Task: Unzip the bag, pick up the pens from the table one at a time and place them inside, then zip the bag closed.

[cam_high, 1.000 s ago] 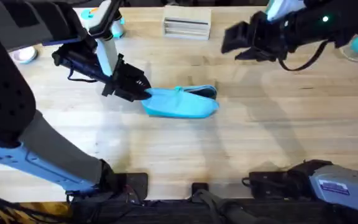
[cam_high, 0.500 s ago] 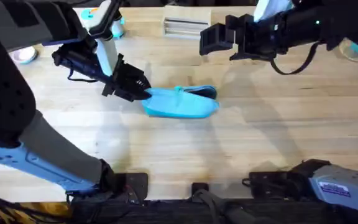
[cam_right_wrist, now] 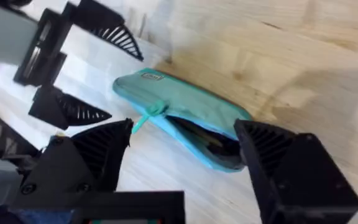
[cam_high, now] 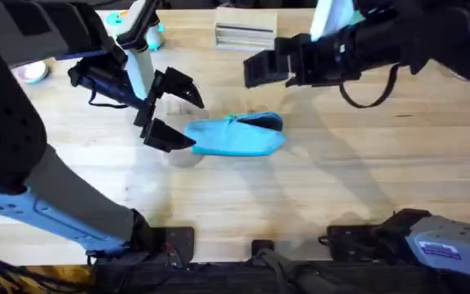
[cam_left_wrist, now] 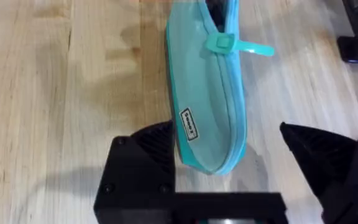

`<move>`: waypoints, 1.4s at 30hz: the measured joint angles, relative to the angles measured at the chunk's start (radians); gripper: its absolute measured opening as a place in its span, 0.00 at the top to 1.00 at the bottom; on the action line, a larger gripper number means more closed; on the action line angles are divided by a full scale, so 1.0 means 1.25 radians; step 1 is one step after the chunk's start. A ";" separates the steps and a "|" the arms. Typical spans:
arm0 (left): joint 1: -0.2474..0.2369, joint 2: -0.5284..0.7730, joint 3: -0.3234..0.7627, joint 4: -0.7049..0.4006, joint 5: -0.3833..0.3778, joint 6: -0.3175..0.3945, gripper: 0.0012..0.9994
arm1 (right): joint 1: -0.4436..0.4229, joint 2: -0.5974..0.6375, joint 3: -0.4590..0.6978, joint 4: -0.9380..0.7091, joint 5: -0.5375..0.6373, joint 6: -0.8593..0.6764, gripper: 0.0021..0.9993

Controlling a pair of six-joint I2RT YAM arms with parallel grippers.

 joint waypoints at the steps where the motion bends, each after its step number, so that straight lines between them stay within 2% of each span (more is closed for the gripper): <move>1: 0.000 0.000 0.000 0.001 0.000 0.000 0.01 | 0.008 0.000 0.000 0.000 0.000 -0.004 0.00; 6: 0.011 0.000 0.012 -0.032 0.016 0.002 0.00 | 0.050 0.025 0.000 0.014 0.000 -0.012 0.00; 10: 0.043 0.000 0.083 -0.104 0.019 0.024 0.00 | 0.080 0.057 0.000 0.043 0.000 -0.024 0.00; 17: 0.093 0.000 0.200 -0.202 -0.001 0.066 0.00 | 0.096 0.065 0.000 0.100 -0.026 -0.184 0.00; 21: 0.107 0.000 0.219 -0.214 -0.011 0.072 0.00 | 0.098 0.065 0.000 0.097 -0.067 -0.244 0.00; 32: 0.111 0.000 0.220 -0.218 -0.025 0.076 0.00 | 0.167 0.156 0.000 0.096 -0.089 -0.339 0.00; 42: 0.111 0.000 0.220 -0.219 -0.027 0.076 0.01 | 0.190 0.163 0.000 0.096 -0.070 -0.436 0.01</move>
